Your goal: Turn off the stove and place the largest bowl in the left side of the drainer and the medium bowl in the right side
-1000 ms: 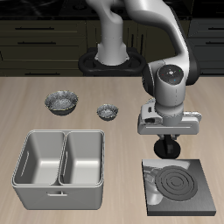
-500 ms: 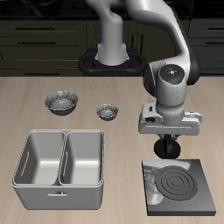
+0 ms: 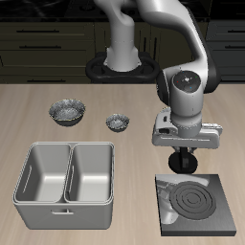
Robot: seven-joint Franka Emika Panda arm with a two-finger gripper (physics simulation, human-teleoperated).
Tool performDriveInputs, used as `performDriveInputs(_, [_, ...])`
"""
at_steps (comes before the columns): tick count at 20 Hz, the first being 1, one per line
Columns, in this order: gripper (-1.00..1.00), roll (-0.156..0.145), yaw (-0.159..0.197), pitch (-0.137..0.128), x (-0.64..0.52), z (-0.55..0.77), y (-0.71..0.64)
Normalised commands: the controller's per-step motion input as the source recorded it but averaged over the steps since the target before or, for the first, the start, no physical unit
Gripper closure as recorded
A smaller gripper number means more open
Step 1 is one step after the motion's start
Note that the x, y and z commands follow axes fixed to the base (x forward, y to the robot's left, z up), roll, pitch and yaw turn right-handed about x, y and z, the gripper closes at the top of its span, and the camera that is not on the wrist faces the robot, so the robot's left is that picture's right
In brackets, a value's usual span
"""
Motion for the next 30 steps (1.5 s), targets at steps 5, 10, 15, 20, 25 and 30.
performDriveInputs(5, [1.0,0.016,-0.062,0.012,-0.03,0.02,0.04])
performDriveInputs(10, [1.0,0.006,-0.095,-0.013,-0.03,0.1,-0.03])
performDriveInputs(15, [1.0,-0.01,-0.049,0.013,-0.02,0.02,-0.04])
performDriveInputs(20, [1.0,-0.01,-0.027,0.009,-0.02,0.01,-0.03])
performDriveInputs(25, [1.0,0.008,-0.039,0.028,0.05,-0.02,0.01])
performDriveInputs(30, [1.0,0.0,0.086,-0.034,-0.02,0.06,0.1])
